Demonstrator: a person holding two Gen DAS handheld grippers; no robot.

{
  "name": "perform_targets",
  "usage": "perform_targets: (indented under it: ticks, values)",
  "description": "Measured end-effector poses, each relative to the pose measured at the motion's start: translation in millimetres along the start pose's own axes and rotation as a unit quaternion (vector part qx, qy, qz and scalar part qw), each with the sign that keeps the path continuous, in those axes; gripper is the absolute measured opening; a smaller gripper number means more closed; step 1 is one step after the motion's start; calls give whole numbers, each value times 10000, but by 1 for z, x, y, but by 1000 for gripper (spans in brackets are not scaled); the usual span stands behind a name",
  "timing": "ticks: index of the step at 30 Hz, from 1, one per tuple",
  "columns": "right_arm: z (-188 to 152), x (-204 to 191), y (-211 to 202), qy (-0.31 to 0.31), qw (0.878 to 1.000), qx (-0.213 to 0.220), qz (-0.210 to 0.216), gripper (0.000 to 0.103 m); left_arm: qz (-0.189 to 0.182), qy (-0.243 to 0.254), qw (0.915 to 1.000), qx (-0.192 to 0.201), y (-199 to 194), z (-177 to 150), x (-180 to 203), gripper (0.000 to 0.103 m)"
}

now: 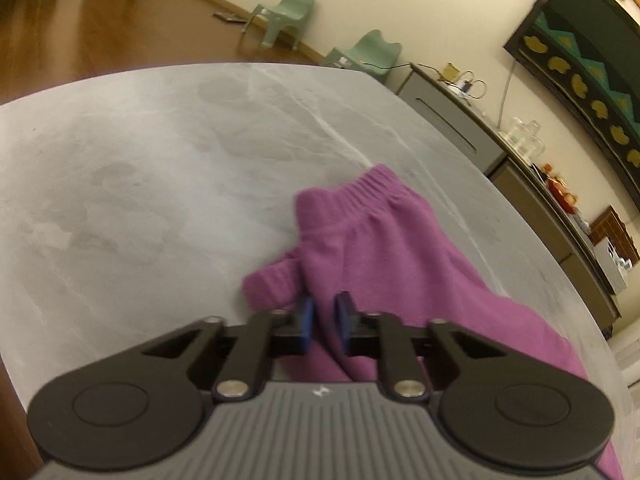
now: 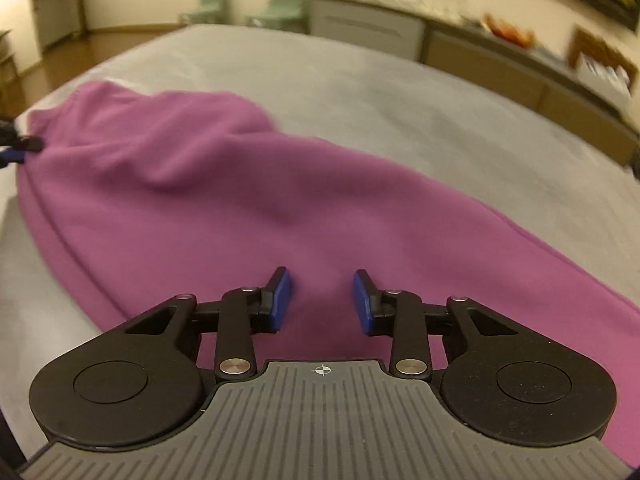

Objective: Fold clothes

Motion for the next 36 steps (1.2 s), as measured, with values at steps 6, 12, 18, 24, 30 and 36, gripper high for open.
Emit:
perform_targets:
  ticks: [6, 12, 18, 24, 30, 36]
  values:
    - [15, 34, -23, 518, 9978, 379, 151, 33, -108, 233, 9996, 69, -24, -6, 14, 30]
    - [84, -20, -32, 697, 9795, 968, 1624, 66, -722, 1099, 9907, 363, -46, -8, 73, 36]
    - [73, -66, 41, -104, 9791, -291, 2010, 15, -845, 1266, 9883, -18, -34, -31, 72, 39]
    - [18, -82, 10, -2079, 9639, 15, 1666, 1, -1275, 1053, 9862, -64, -34, -29, 70, 47]
    - [36, -75, -2, -1438, 9695, 62, 1984, 22, -956, 2027, 9740, -317, -16, -52, 99, 49]
    - [89, -56, 2, 583, 9652, 291, 2532, 54, -758, 2366, 9684, -232, -18, -59, 103, 49]
Point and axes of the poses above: each gripper's, at about its wrist camera, not at the fingertips, and y roughly the way its jaws point, x to its right, z to its top, the point moved 9 cm from there along y, roughly the way its jaws point, and after that the axes turned 12 degrees about y, right-handed, at the moved point
